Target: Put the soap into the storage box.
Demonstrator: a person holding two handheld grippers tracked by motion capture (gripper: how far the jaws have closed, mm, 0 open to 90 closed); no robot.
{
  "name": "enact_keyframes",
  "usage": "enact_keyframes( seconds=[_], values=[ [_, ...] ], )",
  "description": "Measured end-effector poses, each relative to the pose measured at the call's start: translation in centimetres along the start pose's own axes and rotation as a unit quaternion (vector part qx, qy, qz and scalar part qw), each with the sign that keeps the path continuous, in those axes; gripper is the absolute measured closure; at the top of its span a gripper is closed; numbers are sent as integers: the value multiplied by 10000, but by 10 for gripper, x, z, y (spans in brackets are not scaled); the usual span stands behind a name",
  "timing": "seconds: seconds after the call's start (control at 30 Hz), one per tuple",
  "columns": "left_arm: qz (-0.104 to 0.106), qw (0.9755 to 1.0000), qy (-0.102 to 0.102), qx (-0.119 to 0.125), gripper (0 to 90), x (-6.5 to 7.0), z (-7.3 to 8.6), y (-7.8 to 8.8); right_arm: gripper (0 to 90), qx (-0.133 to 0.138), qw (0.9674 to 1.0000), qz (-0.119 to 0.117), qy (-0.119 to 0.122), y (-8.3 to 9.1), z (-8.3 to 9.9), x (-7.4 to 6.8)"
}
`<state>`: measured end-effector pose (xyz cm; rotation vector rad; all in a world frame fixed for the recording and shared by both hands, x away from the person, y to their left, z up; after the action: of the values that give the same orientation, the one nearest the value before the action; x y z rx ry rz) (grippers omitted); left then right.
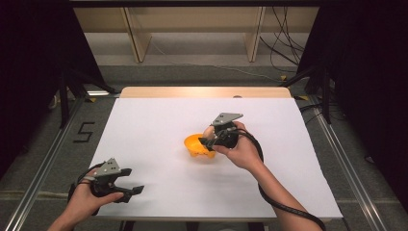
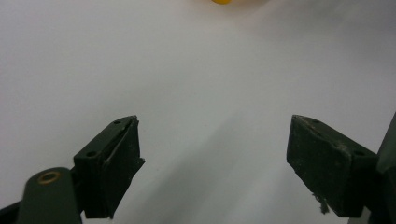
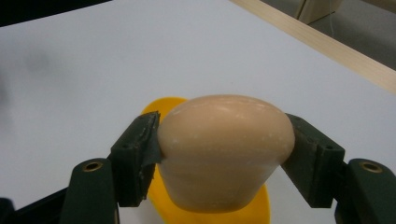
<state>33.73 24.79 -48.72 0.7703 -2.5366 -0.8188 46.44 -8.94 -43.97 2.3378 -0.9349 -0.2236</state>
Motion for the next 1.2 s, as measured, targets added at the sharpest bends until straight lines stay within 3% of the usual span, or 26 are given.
enact_keyframes(
  seconds=[0.03,0.17,0.2,0.23,0.3,0.37,0.5,0.53,0.9,1.03,1.13,1.2],
  values=[
    [0,10000,5,7,172,0,0,0,337,71,10000,19,31,-2,0,1],
    [1,10000,1,6,172,0,0,0,337,-65,10000,5,54,-5,3,2],
    [-3,10000,87,-12,172,0,0,0,337,-80,9999,25,92,-6,4,4],
    [-3,10000,87,-12,173,0,0,0,337,-60,10000,53,-18,-7,4,3],
    [2,10000,-2,6,172,0,0,0,337,-145,9999,53,3,-7,5,4],
    [3,10000,2,7,173,0,0,0,337,-127,9999,30,70,-8,5,5],
    [8,10000,63,70,172,1,0,-1,337,-156,9999,60,-22,-9,6,4],
    [9,10000,59,65,172,1,0,-1,337,-144,9998,5,128,-11,6,5],
    [7,10000,26,58,172,0,0,-1,337,-204,9998,15,69,-15,3,3],
    [20,9999,60,104,173,1,0,-1,339,-243,9994,5,251,-22,2,3],
    [-64,10000,11,43,172,0,0,-1,341,-250,9995,-15,215,-24,4,2],
    [17,9999,38,97,173,1,-1,-1,341,-267,9993,-15,252,-26,4,1]
  ],
)
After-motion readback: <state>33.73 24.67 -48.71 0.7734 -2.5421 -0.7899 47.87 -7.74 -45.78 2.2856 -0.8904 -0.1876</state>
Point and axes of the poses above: each handheld gripper's, and its own axes: y roughly backward along the jaws, z roughly out of its underside, x roughly to its right, the point moved 3 cm from there along -y, roughly forward along the jaws, and after that the axes turned 6 degrees about z, right-handed, at the moved point
